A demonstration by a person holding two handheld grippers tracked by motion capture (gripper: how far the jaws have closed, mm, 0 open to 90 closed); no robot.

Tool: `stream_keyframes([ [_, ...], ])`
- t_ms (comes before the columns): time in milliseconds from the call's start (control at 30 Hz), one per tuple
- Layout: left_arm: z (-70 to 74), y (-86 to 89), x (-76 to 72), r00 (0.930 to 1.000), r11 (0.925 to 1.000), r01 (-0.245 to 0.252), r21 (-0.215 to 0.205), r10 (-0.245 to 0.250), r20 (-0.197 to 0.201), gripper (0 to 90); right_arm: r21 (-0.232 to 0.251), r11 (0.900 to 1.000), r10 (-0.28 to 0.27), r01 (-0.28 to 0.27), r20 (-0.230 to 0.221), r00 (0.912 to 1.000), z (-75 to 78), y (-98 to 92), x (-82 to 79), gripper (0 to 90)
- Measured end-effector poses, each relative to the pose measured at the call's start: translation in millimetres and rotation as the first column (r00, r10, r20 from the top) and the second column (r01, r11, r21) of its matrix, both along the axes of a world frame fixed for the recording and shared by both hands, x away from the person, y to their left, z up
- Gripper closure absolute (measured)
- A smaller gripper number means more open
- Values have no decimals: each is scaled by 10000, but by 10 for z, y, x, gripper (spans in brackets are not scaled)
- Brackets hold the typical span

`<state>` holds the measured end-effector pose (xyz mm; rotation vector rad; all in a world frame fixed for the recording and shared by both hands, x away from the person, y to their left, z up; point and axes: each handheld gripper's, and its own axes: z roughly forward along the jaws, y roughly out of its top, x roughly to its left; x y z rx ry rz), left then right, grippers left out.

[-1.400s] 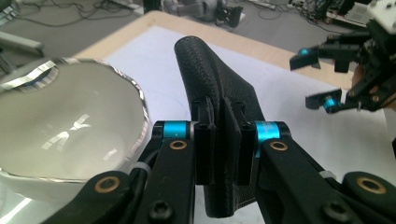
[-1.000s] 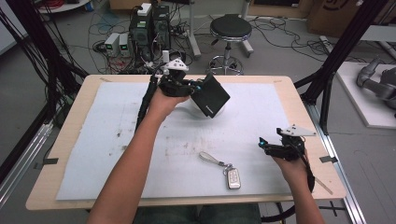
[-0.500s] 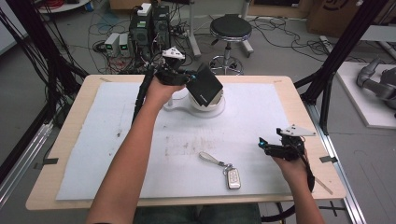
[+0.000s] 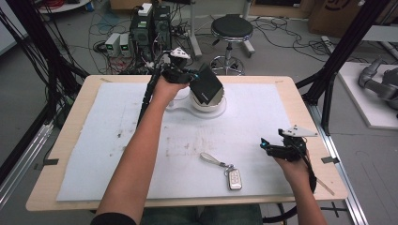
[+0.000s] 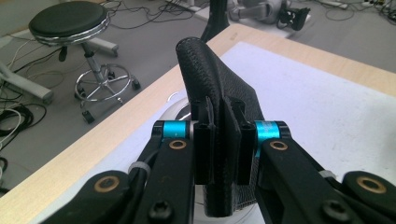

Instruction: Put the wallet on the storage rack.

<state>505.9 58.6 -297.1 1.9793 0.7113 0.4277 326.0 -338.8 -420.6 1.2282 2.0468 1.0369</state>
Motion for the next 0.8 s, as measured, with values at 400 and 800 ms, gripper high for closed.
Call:
stream_keyframes([
  [400, -122, -68, 59, 9990, 9976, -393, 572, 379, 250, 823, 87, 10000, 24, -24, 9, 10000, 6, -10, -19, 179],
  [800, -219, -127, 64, 9977, 9938, -514, 983, 469, 479, 822, 60, 10000, 63, -63, -8, 10000, -4, -3, -13, 179],
])
